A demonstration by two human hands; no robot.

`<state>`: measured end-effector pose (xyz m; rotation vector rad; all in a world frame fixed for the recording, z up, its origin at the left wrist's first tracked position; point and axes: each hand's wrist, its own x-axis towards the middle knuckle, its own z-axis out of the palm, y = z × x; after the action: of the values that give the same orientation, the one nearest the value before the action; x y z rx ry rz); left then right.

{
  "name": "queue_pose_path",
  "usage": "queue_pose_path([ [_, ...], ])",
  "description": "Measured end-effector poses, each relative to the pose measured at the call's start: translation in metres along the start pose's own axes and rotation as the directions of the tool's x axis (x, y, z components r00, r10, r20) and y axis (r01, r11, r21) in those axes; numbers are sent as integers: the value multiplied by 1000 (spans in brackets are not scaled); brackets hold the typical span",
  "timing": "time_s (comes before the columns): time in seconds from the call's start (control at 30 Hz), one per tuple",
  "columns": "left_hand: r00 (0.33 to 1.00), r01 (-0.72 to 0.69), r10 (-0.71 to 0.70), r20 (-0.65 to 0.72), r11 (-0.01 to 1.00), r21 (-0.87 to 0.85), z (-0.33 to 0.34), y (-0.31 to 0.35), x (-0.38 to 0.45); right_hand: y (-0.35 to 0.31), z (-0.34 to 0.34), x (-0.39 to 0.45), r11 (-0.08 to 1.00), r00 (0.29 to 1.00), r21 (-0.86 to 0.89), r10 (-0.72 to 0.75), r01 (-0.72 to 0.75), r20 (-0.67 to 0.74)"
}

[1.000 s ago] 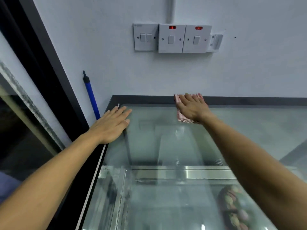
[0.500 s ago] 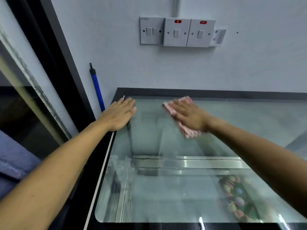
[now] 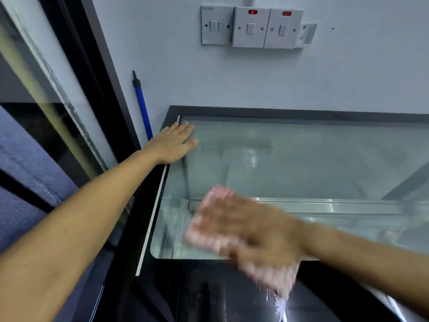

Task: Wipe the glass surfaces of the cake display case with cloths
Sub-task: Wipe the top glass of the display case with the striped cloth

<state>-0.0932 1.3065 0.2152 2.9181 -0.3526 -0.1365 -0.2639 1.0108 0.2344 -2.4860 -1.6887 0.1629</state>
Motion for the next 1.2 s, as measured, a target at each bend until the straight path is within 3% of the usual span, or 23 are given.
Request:
queue_pose_path([
  [0.07,1000,-4,4,2,1000,6,3,2,-11,67,-11,3,959,960,-55,276,-278,-43],
  [0.13,1000,1,-1,2,1000,0,6,6,-20,121,-16,21,817,819,-70,567,-573,-88],
  [0.2,1000,12,-12,-2,1000,-5,7,7,-25,135,-11,56,695,691,-38,706,-718,-154],
  [0.23,1000,11,-11,5,1000,-12,6,8,-26,123,-9,78,681,674,-9,722,-732,-160],
  [0.27,1000,12,-11,12,1000,-22,5,9,-27,98,-5,97,704,694,13,704,-710,-149],
  [0.33,1000,13,-12,13,999,-38,3,10,-26,29,8,115,808,800,25,587,-589,-121],
  [0.43,1000,19,-18,15,998,-59,3,9,-27,-84,24,69,967,965,19,253,-253,-71],
  [0.5,1000,12,-12,14,1000,-22,5,9,-29,-108,25,14,997,998,58,57,-56,-22],
  [0.53,1000,10,-10,12,1000,-5,6,9,-30,-98,21,-13,997,999,64,46,-45,0],
  [0.6,1000,12,-12,4,1000,12,7,9,-36,-44,12,-52,983,983,21,183,-183,6],
  [0.67,1000,-1,1,1,999,32,8,11,-42,25,5,-68,913,912,-44,401,-406,-85],
  [0.73,1000,-7,7,11,999,32,8,14,-50,79,0,-52,763,763,-51,635,-644,-123],
  [0.83,1000,-7,6,22,1000,25,9,15,-52,90,2,16,614,598,36,778,-788,-191],
  [0.87,1000,-7,6,24,1000,20,9,15,-52,77,5,43,596,578,56,795,-801,-187],
  [0.93,1000,-2,2,24,1000,1,7,15,-51,27,17,82,711,695,20,692,-702,-198],
  [1.0,1000,1,-1,22,1000,-8,6,15,-53,-46,26,84,909,907,-78,395,-409,-143],
  [1.03,1000,0,0,16,1000,-2,7,16,-55,-83,30,67,967,970,-90,233,-239,-70],
  [1.1,1000,-8,8,6,1000,22,8,17,-58,-118,27,18,1000,1000,2,-13,13,2],
  [1.13,1000,-15,14,9,1000,26,9,16,-62,-112,23,-7,999,999,21,-37,37,28],
  [1.2,999,-33,33,13,999,28,12,15,-72,-65,18,-47,995,995,-15,95,-94,30],
])
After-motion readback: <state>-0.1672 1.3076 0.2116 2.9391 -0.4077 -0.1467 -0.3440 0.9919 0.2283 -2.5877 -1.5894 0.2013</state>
